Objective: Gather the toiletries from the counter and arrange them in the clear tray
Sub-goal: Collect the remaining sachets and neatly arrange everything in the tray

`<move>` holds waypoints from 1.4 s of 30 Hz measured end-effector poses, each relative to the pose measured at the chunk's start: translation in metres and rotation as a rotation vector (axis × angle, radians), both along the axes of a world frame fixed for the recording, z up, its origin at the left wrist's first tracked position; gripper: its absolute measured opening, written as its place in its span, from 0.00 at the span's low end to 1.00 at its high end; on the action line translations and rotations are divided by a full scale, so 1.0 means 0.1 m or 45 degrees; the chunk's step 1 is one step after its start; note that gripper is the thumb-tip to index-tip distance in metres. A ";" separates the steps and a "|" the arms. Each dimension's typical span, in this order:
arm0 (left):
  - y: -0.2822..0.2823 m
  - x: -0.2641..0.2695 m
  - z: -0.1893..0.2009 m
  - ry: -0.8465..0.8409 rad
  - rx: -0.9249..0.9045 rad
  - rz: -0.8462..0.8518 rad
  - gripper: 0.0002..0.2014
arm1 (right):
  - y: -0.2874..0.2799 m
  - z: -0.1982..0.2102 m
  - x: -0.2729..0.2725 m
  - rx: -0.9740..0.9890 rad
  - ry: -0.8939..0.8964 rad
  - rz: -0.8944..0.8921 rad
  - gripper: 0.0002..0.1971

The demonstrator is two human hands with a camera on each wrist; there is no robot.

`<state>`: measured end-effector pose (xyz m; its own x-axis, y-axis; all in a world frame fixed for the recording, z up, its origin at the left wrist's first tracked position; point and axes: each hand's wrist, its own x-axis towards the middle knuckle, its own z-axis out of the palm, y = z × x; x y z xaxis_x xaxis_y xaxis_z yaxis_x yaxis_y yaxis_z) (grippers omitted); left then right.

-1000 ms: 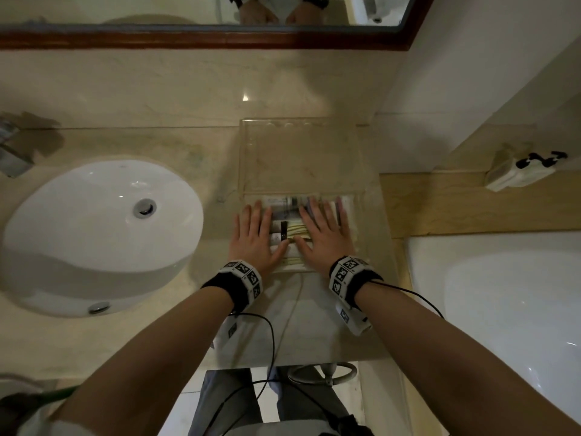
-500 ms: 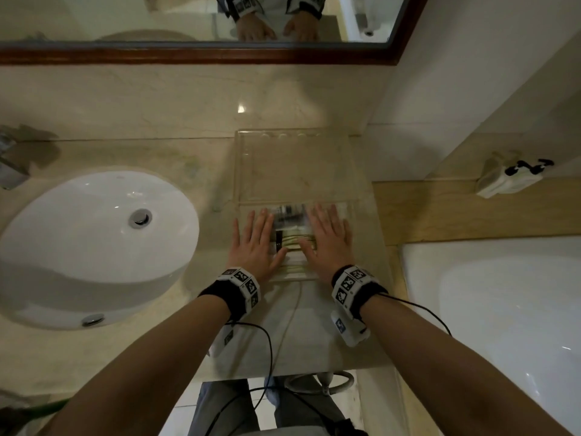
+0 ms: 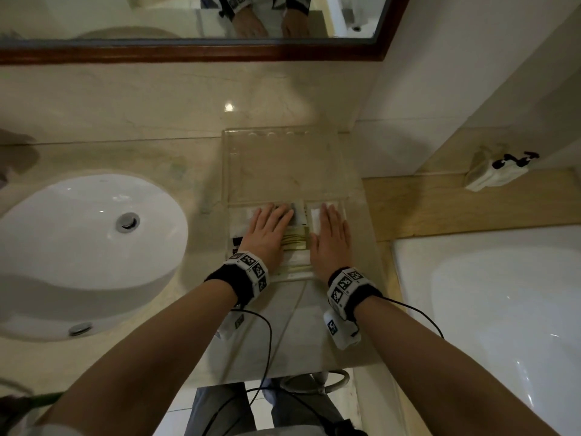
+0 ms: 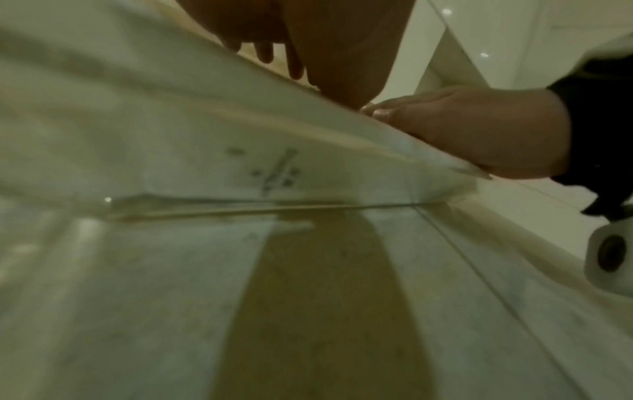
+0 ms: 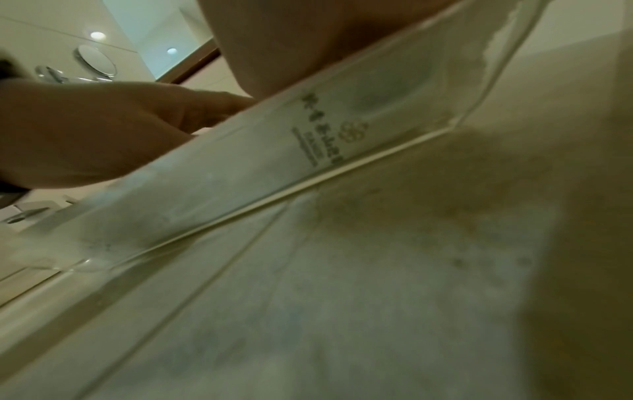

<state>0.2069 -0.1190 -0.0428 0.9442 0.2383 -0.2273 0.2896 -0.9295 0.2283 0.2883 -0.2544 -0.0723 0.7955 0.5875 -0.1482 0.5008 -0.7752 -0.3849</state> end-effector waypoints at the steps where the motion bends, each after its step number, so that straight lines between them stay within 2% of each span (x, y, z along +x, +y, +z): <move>1: 0.00 0.01 0.00 -0.002 -0.007 0.011 0.35 | 0.00 0.00 0.00 -0.007 0.002 0.002 0.31; 7: 0.06 0.03 -0.02 0.009 -0.009 -0.008 0.33 | 0.00 0.04 -0.02 -0.004 -0.004 0.003 0.30; 15: 0.07 0.06 -0.04 0.045 -0.041 0.021 0.34 | 0.00 0.04 -0.03 -0.117 -0.025 0.044 0.30; 18: 0.05 0.08 -0.02 0.038 -0.056 0.057 0.35 | 0.00 0.03 -0.03 -0.147 -0.033 0.054 0.31; 21: 0.02 0.09 -0.02 0.046 -0.027 0.048 0.37 | 0.01 0.05 -0.03 -0.134 -0.058 0.071 0.37; 26: -0.03 0.05 -0.07 0.090 -0.005 -0.013 0.34 | 0.05 0.04 -0.03 -0.154 -0.043 0.139 0.29; 31: -0.03 0.04 -0.09 0.125 0.009 -0.026 0.33 | 0.04 0.01 -0.03 -0.178 0.035 0.140 0.29; 34: 0.01 0.00 -0.03 0.052 -0.105 0.031 0.30 | 0.02 0.04 -0.01 -0.096 0.066 0.124 0.31; 37: 0.13 -0.22 0.00 -0.119 -0.247 0.201 0.27 | -0.11 0.14 0.01 0.105 0.070 0.035 0.31; 40: 0.22 -0.52 -0.01 -0.265 -0.276 0.396 0.24 | -0.31 0.22 -0.03 0.292 -0.025 -0.026 0.27; 42: 0.26 -0.67 -0.02 -0.278 -0.229 0.401 0.19 | -0.40 0.25 -0.10 0.320 -0.078 0.032 0.23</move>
